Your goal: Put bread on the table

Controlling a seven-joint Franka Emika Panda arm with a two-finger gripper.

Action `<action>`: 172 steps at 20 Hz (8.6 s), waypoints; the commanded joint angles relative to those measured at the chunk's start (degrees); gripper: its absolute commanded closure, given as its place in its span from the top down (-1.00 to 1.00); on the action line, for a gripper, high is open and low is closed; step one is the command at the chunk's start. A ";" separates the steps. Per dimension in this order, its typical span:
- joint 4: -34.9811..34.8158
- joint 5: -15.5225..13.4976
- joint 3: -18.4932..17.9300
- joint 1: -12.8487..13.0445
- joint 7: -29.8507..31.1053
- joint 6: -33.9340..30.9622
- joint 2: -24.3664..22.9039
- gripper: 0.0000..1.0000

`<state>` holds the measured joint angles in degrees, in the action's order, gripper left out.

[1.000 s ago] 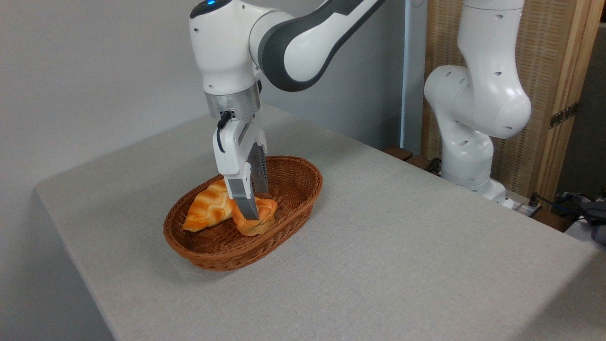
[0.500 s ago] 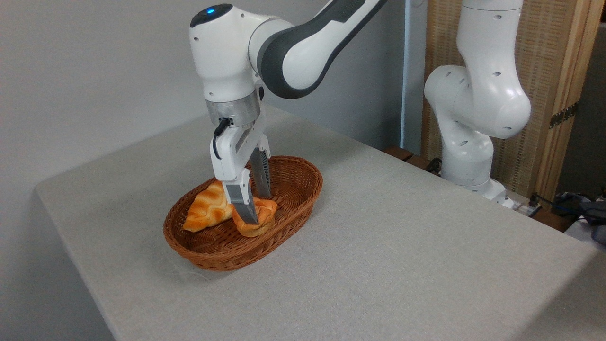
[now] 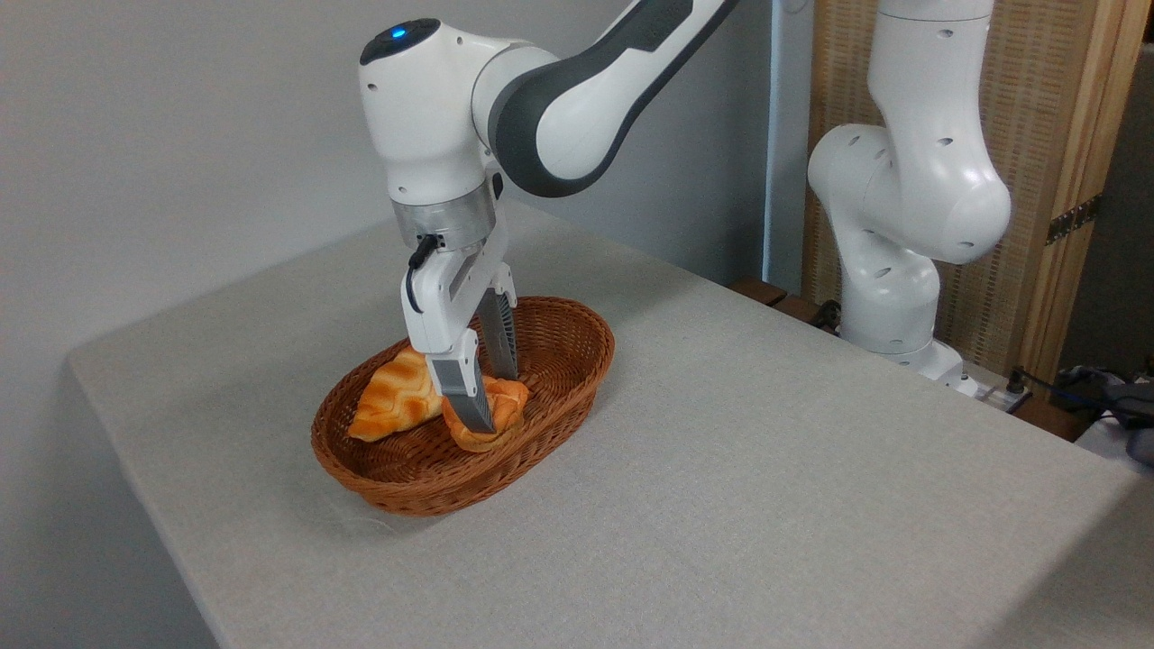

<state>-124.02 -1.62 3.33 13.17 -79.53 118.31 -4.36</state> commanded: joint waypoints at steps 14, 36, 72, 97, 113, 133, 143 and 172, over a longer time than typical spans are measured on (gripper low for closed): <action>-0.70 0.83 -0.78 0.63 -0.80 1.39 0.23 -0.23; -0.61 0.83 -0.78 0.63 -0.36 0.78 0.05 -0.48; 0.01 0.13 -0.78 0.54 0.08 0.60 -0.39 -1.00; 9.06 -2.42 -7.54 0.10 7.37 -5.29 -1.79 -1.00; 8.36 -1.89 -19.68 0.01 14.40 -5.02 -0.48 -0.68; 8.27 -1.98 -22.32 1.41 14.31 -4.50 1.55 1.00; 8.27 -1.89 -22.32 2.12 14.23 -4.59 1.55 1.00; 13.88 2.50 -10.63 2.38 42.43 -6.34 -1.00 1.00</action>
<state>-112.39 -0.49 -8.16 15.55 -40.71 114.26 -5.18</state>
